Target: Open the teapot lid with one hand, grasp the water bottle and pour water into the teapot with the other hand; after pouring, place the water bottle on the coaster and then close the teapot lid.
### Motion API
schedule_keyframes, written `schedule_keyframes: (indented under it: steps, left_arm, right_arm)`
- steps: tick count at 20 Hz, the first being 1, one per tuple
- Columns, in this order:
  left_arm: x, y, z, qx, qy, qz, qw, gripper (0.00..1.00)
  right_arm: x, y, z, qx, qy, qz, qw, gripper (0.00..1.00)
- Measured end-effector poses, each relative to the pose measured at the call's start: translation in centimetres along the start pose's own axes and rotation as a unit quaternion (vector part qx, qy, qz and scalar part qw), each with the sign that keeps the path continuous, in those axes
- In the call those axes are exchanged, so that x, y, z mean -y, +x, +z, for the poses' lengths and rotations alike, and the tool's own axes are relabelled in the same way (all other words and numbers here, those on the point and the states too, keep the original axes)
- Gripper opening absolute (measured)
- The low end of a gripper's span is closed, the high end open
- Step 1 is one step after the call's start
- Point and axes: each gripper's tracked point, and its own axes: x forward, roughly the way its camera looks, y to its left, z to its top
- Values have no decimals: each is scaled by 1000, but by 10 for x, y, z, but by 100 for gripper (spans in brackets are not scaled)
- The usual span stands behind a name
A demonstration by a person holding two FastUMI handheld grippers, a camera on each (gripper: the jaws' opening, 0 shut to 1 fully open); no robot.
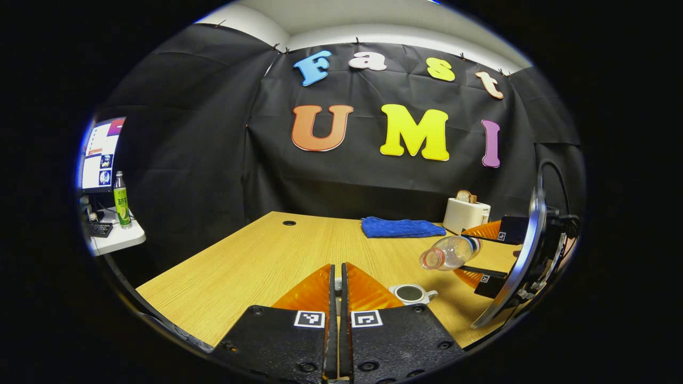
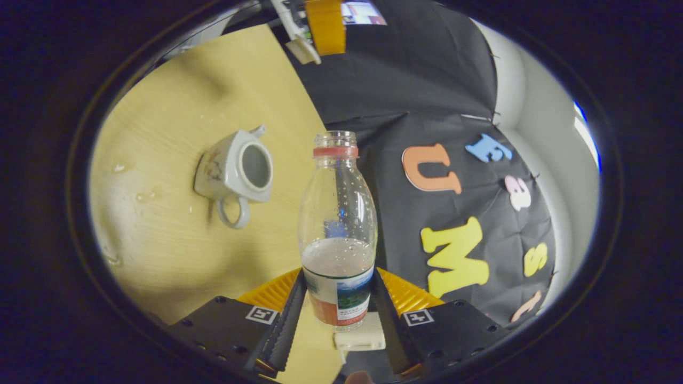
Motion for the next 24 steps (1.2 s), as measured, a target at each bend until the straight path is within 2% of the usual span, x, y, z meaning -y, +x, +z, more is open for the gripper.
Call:
schedule_keyframes:
  steps: [1, 2, 3, 6, 9, 11, 13, 16, 21, 22, 24]
  left_arm:
    - [3, 0, 2, 1, 0, -2, 1000, 4]
    - [6, 1, 4, 0, 1, -3, 1000, 4]
    - [8, 2, 5, 0, 3, -4, 1000, 4]
    - [19, 3, 9, 0, 8, -8, 1000, 4]
    - [31, 8, 15, 1, 15, -15, 1000, 4]
    - [40, 12, 17, 3, 16, -21, 1000, 4]
    - [50, 16, 17, 1, 21, -28, 999, 4]
    - [60, 20, 14, -4, 31, -35, 999, 4]
    - [57, 23, 14, -9, 38, -28, 999, 4]
    - [54, 25, 14, -11, 37, -23, 999, 4]
    - [49, 23, 10, -16, 33, -19, 999, 4]
  right_arm:
    - [-3, -1, 2, 3, 47, 15, 999, 70]
    - [-3, 0, 3, 5, 88, 24, 996, 73]
    - [7, 4, 6, 9, 123, 25, 992, 70]
    - [28, 9, 0, 16, 229, 7, 973, 72]
    - [40, 12, -13, 25, 360, 19, 933, 70]
    - [55, 10, -25, 22, 423, 13, 906, 70]
    - [68, 14, -40, 17, 464, 3, 886, 70]
    - [84, 35, -61, 15, 490, -17, 872, 71]
    - [81, 76, -54, 33, 549, 18, 835, 72]
    - [76, 87, -54, 31, 559, 29, 828, 70]
    - [65, 101, -54, 27, 581, 48, 812, 72]
